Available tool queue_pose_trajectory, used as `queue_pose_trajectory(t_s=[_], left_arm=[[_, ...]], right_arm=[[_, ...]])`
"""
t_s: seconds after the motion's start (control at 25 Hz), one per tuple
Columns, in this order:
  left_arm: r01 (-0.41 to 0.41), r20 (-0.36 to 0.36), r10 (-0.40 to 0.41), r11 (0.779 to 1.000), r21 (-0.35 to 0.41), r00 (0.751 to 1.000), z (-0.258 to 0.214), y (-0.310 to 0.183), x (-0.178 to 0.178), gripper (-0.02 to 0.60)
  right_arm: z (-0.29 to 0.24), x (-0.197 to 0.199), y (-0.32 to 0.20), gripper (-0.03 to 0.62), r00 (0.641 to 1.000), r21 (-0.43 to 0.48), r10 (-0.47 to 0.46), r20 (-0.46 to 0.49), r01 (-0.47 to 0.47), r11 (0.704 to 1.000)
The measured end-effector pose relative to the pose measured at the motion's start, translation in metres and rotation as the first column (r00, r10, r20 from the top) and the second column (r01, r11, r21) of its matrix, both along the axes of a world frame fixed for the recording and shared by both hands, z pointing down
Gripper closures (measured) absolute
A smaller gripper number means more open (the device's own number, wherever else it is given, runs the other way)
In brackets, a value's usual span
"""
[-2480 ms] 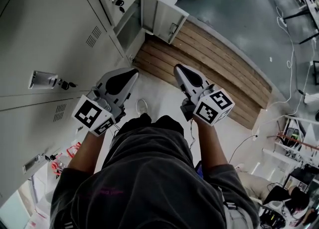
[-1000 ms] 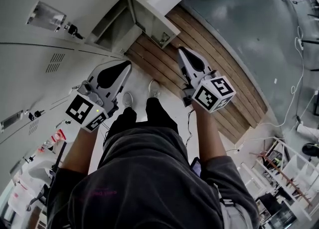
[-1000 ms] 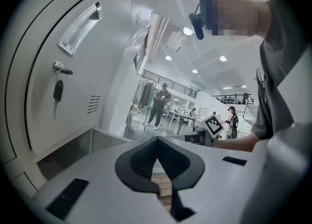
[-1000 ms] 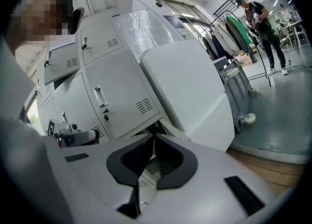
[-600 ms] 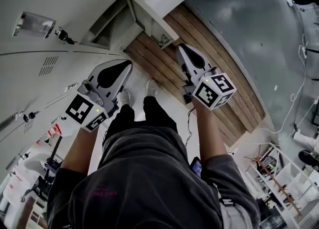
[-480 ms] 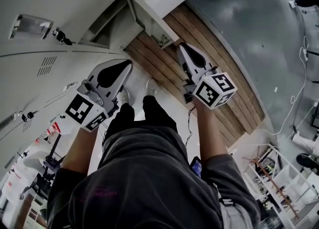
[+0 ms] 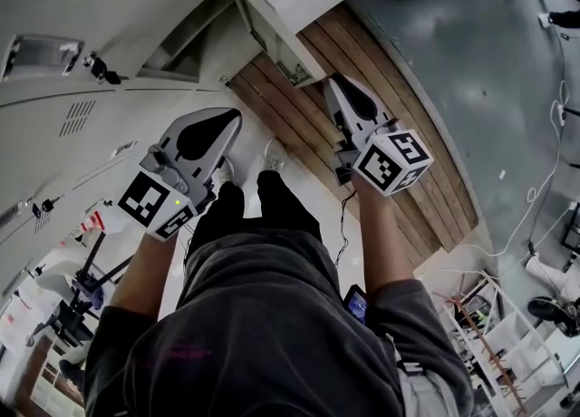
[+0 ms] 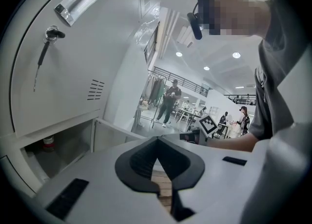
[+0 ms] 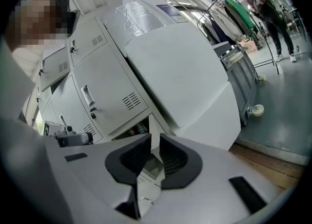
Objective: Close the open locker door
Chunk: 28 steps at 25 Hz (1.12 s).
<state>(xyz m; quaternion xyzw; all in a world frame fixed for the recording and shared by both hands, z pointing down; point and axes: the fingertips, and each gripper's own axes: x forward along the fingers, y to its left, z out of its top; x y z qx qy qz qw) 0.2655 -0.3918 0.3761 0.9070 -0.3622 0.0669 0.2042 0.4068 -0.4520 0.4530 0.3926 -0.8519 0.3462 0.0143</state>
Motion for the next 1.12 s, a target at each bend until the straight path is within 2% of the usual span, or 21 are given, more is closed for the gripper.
queue_pose_trajectory(t_s=[0.4,0.84,1.12], left_arm=[[0.032,-0.001,-0.032,0.999,-0.012,0.999,0.007,-0.002,-0.007,0.568],[0.05,-0.009,-0.05,0.999,-0.016,0.999,0.009,0.004,-0.025,0.568],[0.055,-0.012,-0.055,0.998,-0.01,0.998,0.006,0.016,-0.046,0.568]], right_arm=[[0.01,-0.009,-0.009,0.516,0.999,-0.024,-0.036,0.003,0.036,0.999],[0.014,-0.022,-0.002,0.516,0.999,-0.036,-0.046,-0.012,0.045,0.998],[0.013,-0.043,0.013,0.516,0.999,-0.036,-0.052,-0.012,0.052,0.998]])
